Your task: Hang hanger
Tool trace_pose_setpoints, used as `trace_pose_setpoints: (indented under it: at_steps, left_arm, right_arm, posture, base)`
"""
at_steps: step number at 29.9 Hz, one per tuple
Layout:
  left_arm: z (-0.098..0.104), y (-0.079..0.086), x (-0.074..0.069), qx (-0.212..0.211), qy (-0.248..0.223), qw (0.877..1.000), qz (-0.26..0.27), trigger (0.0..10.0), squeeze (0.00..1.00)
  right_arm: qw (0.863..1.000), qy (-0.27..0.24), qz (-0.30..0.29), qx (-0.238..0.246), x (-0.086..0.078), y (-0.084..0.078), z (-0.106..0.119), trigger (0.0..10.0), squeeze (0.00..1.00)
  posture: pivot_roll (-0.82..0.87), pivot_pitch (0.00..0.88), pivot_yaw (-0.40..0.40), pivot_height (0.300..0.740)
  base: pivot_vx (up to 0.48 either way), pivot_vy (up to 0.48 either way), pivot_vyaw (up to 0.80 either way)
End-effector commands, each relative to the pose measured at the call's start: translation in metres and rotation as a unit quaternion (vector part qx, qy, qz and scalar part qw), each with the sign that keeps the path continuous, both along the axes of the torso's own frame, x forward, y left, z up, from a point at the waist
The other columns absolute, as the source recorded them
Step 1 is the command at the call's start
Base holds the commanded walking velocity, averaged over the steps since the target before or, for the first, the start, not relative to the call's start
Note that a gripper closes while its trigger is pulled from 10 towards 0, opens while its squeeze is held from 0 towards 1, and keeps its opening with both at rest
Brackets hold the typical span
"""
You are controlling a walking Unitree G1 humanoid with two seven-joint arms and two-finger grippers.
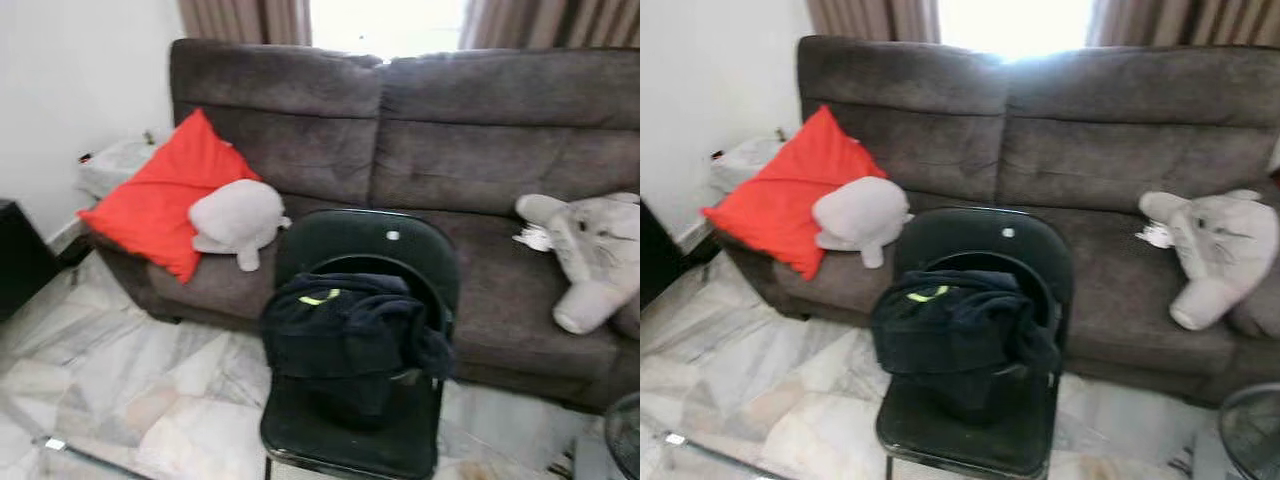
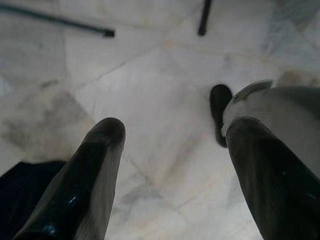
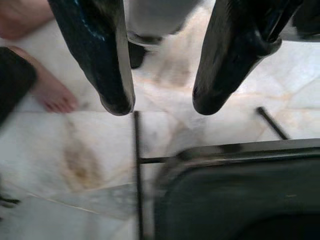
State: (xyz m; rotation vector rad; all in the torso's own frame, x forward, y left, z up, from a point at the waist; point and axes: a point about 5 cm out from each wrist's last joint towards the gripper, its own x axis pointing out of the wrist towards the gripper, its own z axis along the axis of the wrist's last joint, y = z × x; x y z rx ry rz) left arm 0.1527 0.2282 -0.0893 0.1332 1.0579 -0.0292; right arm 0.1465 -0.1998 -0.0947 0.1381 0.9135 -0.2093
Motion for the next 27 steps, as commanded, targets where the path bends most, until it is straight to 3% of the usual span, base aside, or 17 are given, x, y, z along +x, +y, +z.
trace_pose_setpoints:
  at_steps: [1, 5, 12, 19, 24, 26, 27]
  left_arm:
    - [0.001, 0.005, 0.000, 0.005, 0.003, 1.000, 0.013, 10.0, 0.00]
    - [0.000, 0.005, -0.001, 0.007, 0.005, 1.000, 0.013, 10.0, 0.00]
    - [0.000, 0.006, -0.002, 0.013, 0.008, 1.000, 0.002, 10.0, 0.00]
    - [0.000, 0.007, -0.004, 0.019, 0.015, 1.000, -0.013, 10.0, 0.00]
    - [0.000, 0.007, -0.003, 0.021, 0.011, 1.000, -0.010, 10.0, 0.00]
    - [0.000, 0.008, -0.003, 0.023, 0.010, 1.000, -0.007, 10.0, 0.00]
    - [0.001, 0.008, -0.003, 0.023, 0.010, 1.000, -0.007, 10.0, 0.00]
  right_arm:
    - [1.000, 0.005, -0.004, 0.007, -0.002, 0.003, -0.002, 10.0, 0.00]
    - [1.000, 0.006, -0.002, 0.008, -0.002, 0.004, -0.002, 10.0, 0.00]
    - [1.000, 0.001, -0.005, 0.006, -0.003, 0.005, -0.002, 10.0, 0.00]
    - [0.999, -0.039, -0.011, -0.009, 0.000, 0.003, 0.003, 10.0, 0.00]
    - [0.997, -0.072, -0.009, -0.041, 0.004, 0.000, 0.008, 10.0, 0.00]
    - [0.994, -0.075, -0.006, -0.074, 0.005, -0.002, 0.010, 10.0, 0.00]
    - [0.986, -0.122, 0.004, -0.115, 0.032, -0.008, 0.025, 10.0, 0.00]
  posture:
    - [0.04, 0.000, 0.069, 0.740]
    - [0.05, 0.000, 0.068, 0.740]
    - [0.03, 0.000, 0.079, 0.740]
    - [0.01, 0.000, 0.087, 0.740]
    - [0.01, 0.000, 0.080, 0.740]
    - [0.01, 0.000, 0.078, 0.740]
    - [0.01, 0.000, 0.078, 0.740]
  base:
    - [0.000, 0.409, 0.00]
    - [0.000, 0.401, 0.00]
    - [0.000, 0.000, 0.00]
    - [0.000, 0.000, 0.00]
    - [0.000, 0.000, 0.00]
    - [0.000, 0.000, 0.00]
    - [0.000, 0.000, 0.00]
